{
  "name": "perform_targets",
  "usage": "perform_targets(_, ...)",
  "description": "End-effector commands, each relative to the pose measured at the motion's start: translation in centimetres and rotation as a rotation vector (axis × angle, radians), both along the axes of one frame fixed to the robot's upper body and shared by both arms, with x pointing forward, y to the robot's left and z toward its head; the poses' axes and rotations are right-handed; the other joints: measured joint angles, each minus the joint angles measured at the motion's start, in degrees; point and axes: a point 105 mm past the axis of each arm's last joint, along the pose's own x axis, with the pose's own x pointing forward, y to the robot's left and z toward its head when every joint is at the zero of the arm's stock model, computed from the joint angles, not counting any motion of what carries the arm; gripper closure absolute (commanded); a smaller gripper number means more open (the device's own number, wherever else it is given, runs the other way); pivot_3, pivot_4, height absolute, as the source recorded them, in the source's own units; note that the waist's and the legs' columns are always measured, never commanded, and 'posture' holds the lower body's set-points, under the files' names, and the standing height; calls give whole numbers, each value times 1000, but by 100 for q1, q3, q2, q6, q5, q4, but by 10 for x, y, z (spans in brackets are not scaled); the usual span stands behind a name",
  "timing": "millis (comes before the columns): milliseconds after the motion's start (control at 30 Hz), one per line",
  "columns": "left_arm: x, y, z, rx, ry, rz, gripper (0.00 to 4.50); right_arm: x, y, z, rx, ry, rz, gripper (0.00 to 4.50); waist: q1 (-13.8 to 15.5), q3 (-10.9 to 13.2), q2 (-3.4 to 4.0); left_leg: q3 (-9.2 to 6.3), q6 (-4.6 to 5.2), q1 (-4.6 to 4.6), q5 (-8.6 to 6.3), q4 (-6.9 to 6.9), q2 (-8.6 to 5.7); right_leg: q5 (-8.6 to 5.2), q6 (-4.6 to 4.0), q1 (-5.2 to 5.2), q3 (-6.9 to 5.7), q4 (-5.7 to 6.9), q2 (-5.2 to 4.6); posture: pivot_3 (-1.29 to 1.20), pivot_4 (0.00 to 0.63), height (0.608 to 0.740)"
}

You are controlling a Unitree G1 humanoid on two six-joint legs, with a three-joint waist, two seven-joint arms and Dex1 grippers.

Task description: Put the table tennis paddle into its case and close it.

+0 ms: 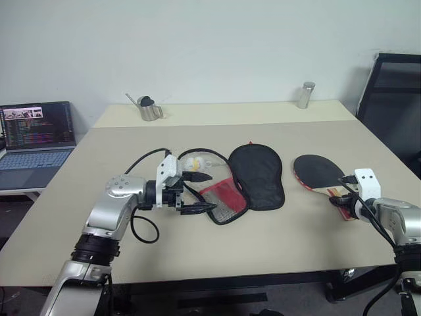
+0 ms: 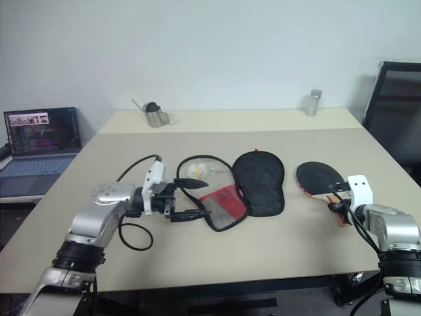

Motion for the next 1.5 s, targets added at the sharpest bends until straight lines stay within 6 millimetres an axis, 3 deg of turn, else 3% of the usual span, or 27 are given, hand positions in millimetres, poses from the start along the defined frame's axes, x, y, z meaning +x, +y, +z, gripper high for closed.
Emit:
perform_targets(33, -1, 8, 15, -20, -56, 35, 0, 13, 15, 61, 28, -183, 35, 3458, -7, 4, 3, 4, 0, -1, 0, 0, 0, 0, 0, -3, 5, 1, 0, 0, 150, 740)
perform_targets(133, -2, 11, 15, -27, -51, 56, 0, 20, 35, 95, 47, -270, 74, 3458, -14, 7, 6, 13, 0, -7, 0, -1, 0, 5, 2, -15, 14, 2, 0, 0, 150, 740)
perform_targets(233, -5, 11, 13, -27, -45, 59, 0, 22, 76, 106, 77, -301, 163, 3458, -9, 6, 3, 11, 0, -9, 0, -6, 2, 5, 2, -18, 12, -1, 1, 0, 150, 740)
perform_targets(433, -6, 10, 13, -26, -37, 63, 0, 20, 144, 88, 154, -271, 255, 3458, 4, 5, 1, 8, 1, -11, 0, -11, 6, 5, 1, -21, 11, -1, 5, 0, 150, 740)
perform_targets(633, -8, 10, 13, -23, -35, 63, 0, 25, 179, 63, 209, -220, 231, 3458, 13, 5, 1, 10, 1, -26, 0, -1, -6, 8, 4, -27, 16, -3, -5, 0, 150, 740)
perform_targets(833, -8, 9, 12, -22, -34, 63, 0, 32, 188, 46, 196, -185, 209, 3458, 4, 5, 1, 9, 1, -25, 0, -1, -3, 10, 4, -29, 14, 0, -2, 0, 150, 740)
perform_targets(1000, -8, 8, 12, -24, -37, 61, 0, 39, 181, 34, 163, -171, 170, 3458, 0, 5, 1, 11, 1, -26, 0, -3, -1, 10, 3, -33, 16, -1, 0, 0, 150, 740)
perform_targets(1500, -8, 7, 11, -29, -33, 64, 0, 47, 172, 23, 109, -161, 112, 3458, -3, 4, 0, 14, 1, -26, 0, -3, 0, 10, 3, -36, 18, 2, 1, 0, 150, 740)
